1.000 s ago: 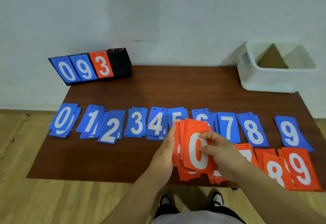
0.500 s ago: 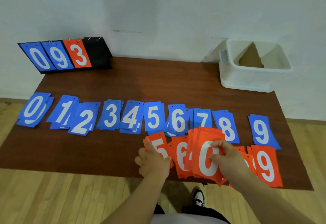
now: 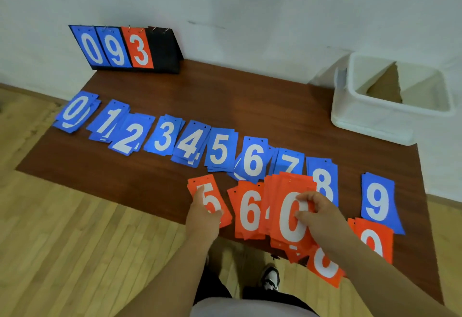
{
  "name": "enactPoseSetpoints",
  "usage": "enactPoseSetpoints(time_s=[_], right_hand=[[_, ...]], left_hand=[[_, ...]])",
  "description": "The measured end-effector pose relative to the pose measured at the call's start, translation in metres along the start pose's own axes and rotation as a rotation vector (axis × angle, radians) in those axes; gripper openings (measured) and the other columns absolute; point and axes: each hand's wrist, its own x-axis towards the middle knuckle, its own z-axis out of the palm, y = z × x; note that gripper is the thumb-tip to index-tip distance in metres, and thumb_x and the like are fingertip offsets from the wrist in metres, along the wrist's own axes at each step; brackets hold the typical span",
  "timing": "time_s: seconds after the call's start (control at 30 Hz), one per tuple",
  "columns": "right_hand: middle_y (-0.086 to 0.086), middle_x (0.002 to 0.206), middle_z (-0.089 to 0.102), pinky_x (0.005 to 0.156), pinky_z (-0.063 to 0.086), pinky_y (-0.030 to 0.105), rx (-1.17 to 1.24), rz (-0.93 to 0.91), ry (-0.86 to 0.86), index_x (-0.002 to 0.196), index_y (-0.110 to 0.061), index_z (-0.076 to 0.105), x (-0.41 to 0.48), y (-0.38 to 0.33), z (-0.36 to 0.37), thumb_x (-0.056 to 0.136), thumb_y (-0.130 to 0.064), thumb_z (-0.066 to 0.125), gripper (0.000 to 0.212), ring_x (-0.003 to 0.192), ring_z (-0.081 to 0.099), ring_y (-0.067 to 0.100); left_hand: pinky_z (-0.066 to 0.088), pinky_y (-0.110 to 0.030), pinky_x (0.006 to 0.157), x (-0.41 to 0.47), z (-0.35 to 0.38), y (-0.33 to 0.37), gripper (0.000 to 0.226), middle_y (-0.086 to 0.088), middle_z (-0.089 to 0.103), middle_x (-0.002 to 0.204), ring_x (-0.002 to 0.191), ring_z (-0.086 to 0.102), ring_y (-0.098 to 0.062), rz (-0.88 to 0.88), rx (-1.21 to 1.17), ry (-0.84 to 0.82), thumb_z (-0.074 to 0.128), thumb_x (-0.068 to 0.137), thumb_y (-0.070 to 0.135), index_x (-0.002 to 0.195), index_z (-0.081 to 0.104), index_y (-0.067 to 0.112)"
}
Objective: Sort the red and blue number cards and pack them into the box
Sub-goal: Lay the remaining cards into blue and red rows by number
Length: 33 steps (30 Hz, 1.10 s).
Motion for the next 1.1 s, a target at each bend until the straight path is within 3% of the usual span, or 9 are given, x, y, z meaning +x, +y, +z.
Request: enactPoseSetpoints(time_s=[0.23, 0.4, 0.53, 0.63, 0.77, 0.9, 0.97, 1.03, 1.1], right_hand=[[-0.004, 0.120, 0.059, 0.083, 0.060, 0.040, 0.156, 0.023, -0.121, 0.110, -0.033, 0.064, 0.001, -0.034, 0.026, 0.094, -0.009, 0.068, 0.028, 0.103, 0.061, 0.020], [0.014, 0.120, 0.068, 0.096, 0.054, 0.059, 0.506, 0.055, -0.236, 0.111, -0.017, 0.068, -0.005, -0.073, 0.065, 0.091, 0.006, 0.064, 0.031, 0.108, 0.066, 0.038], [0.013, 0.119, 0.068, 0.092, 0.056, 0.061, 0.429, -0.016, -0.232, 0.104, -0.032, 0.073, -0.011, -0.097, 0.098, 0.091, 0.001, 0.067, 0.036, 0.109, 0.067, 0.040], [0.006, 0.116, 0.069, 0.095, 0.055, 0.058, 0.358, -0.059, -0.193, 0.102, -0.035, 0.073, -0.017, -0.108, 0.109, 0.092, -0.002, 0.068, 0.035, 0.108, 0.067, 0.032], [-0.004, 0.116, 0.068, 0.096, 0.057, 0.047, 0.413, -0.046, -0.158, 0.109, -0.030, 0.070, -0.029, -0.115, 0.125, 0.095, -0.004, 0.066, 0.030, 0.107, 0.066, 0.022], [-0.002, 0.112, 0.072, 0.093, 0.059, 0.050, 0.467, -0.031, -0.101, 0.102, -0.036, 0.073, -0.038, -0.105, 0.128, 0.092, -0.006, 0.069, 0.032, 0.105, 0.069, 0.027], [-0.006, 0.109, 0.073, 0.090, 0.060, 0.047, 0.476, -0.030, -0.076, 0.102, -0.037, 0.072, -0.042, -0.097, 0.123, 0.092, -0.006, 0.069, 0.032, 0.104, 0.070, 0.025], [-0.007, 0.102, 0.074, 0.084, 0.061, 0.042, 0.506, -0.032, -0.045, 0.103, -0.034, 0.072, -0.046, -0.092, 0.115, 0.091, -0.003, 0.068, 0.033, 0.098, 0.071, 0.023], [0.001, 0.105, 0.074, 0.087, 0.061, 0.045, 0.530, -0.033, -0.024, 0.104, -0.031, 0.072, -0.049, -0.087, 0.105, 0.091, 0.000, 0.067, 0.034, 0.097, 0.072, 0.026]], left_hand=[[0.057, -0.048, 0.097, -0.010, -0.055, 0.006, 0.062, -0.002, 0.056, 0.139, 0.120, 0.060, -0.025, -0.022, -0.361, -0.104, 0.069, 0.094, 0.009, 0.146, 0.047, 0.035], [0.061, -0.028, 0.078, -0.023, -0.100, 0.037, 0.055, 0.009, 0.064, 0.124, 0.107, 0.066, -0.016, 0.060, -0.490, -0.235, 0.055, 0.095, 0.002, 0.131, 0.058, 0.043], [0.053, -0.043, 0.104, -0.017, -0.132, 0.058, 0.039, 0.010, 0.064, 0.134, 0.120, 0.064, -0.014, 0.167, -0.598, -0.262, 0.052, 0.090, 0.035, 0.126, 0.067, 0.044], [0.050, -0.050, 0.108, -0.021, -0.142, 0.073, 0.037, 0.009, 0.066, 0.135, 0.124, 0.064, -0.016, 0.248, -0.652, -0.315, 0.048, 0.097, 0.051, 0.129, 0.065, 0.046], [0.059, -0.037, 0.090, -0.017, -0.152, 0.082, 0.059, 0.011, 0.070, 0.129, 0.118, 0.068, -0.017, 0.319, -0.694, -0.524, 0.048, 0.088, 0.073, 0.139, 0.048, 0.042], [0.058, -0.022, 0.081, -0.019, -0.142, 0.084, 0.048, 0.028, 0.070, 0.117, 0.112, 0.069, -0.005, 0.337, -0.584, -0.687, 0.031, 0.093, 0.064, 0.140, 0.029, 0.054], [0.059, -0.029, 0.088, -0.014, -0.130, 0.090, 0.058, 0.023, 0.068, 0.125, 0.117, 0.067, -0.008, 0.320, -0.480, -0.730, 0.037, 0.085, 0.079, 0.139, 0.029, 0.061], [0.052, -0.043, 0.105, -0.006, -0.114, 0.091, 0.090, 0.012, 0.055, 0.148, 0.131, 0.058, -0.015, 0.283, -0.414, -0.775, 0.045, 0.064, 0.100, 0.145, 0.030, 0.061], [0.050, -0.044, 0.108, -0.010, -0.102, 0.095, 0.099, 0.009, 0.050, 0.152, 0.133, 0.057, -0.015, 0.321, -0.363, -0.861, 0.043, 0.064, 0.101, 0.151, 0.022, 0.058]])
